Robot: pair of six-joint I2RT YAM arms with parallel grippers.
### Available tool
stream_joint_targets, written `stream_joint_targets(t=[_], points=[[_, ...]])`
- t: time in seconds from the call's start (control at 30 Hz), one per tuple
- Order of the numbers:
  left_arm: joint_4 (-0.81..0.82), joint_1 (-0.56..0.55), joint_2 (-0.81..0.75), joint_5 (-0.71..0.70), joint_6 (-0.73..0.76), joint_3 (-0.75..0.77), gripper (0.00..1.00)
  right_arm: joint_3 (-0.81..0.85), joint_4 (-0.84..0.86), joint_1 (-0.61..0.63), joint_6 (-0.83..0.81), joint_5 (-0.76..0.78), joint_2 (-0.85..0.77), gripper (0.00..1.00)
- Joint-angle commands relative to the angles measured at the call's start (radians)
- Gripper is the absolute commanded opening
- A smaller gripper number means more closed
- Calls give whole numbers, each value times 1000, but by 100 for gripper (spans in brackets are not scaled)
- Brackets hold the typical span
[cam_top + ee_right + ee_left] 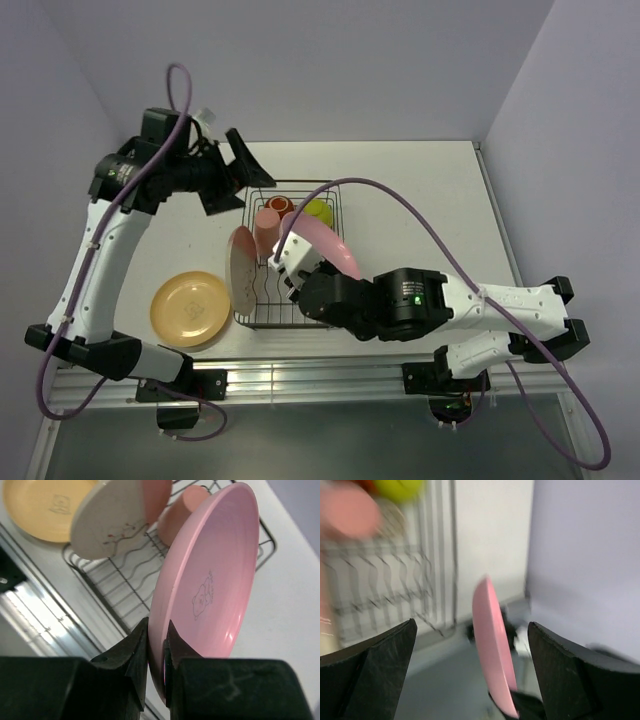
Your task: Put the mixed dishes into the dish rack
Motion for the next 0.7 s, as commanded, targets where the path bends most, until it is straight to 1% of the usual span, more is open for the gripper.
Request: stream_joint_targets(t=[0.0,0.03,0.07,0.1,0.13,0.17,0.2,0.23,0.27,0.3,0.37,0.4,0.43,0.47,0.5,0.53,0.57,0.6,0.67], points=[[-33,37,-42,-379,55,136,99,-32,154,-70,81,-134,-61,0],[-44,40,-52,-437,64,139,99,-38,180,-96,103,-239,-72,0],[-43,42,-62,-465,66,122,99,-57,241,-166,126,-302,-96,0],[-37,46,-93,-516,72,103,99,-66,274,-202,178,-362,-107,0],[-31,51,-108,-573,75,81,99,-77,303,-239,204,-419,-121,0],[-21,54,-127,-597,75,34,99,-95,354,-275,230,-520,-139,0],[-17,56,-165,-620,75,11,99,-104,375,-344,285,-562,-150,0],[-11,57,-184,-667,74,-11,99,-115,397,-383,319,-603,-159,0],[-6,57,-205,-695,71,-45,98,-147,449,-417,351,-685,-181,0],[-4,57,-245,-722,65,-57,98,-166,477,-487,423,-721,-192,0],[-1,57,-285,-801,39,-86,98,-225,555,-552,505,-813,-227,0],[0,57,-324,-825,14,-94,98,-245,578,-578,592,-826,-235,0],[8,57,-345,-842,8,-103,98,-262,596,-620,638,-839,-245,0],[22,57,-366,-867,3,-132,98,-300,642,-635,677,-853,-265,0],[43,57,-404,-876,-3,-149,97,-318,658,-648,757,-856,-273,0],[54,57,-421,-885,-5,-164,97,-330,665,-668,799,-858,-279,0],[61,57,-435,-887,-2,-196,97,-348,673,-678,835,-866,-279,0],[68,57,-450,-882,8,-210,97,-358,682,-687,905,-879,-278,0],[75,57,-455,-855,24,-259,97,-376,698,-702,967,-892,-270,0]])
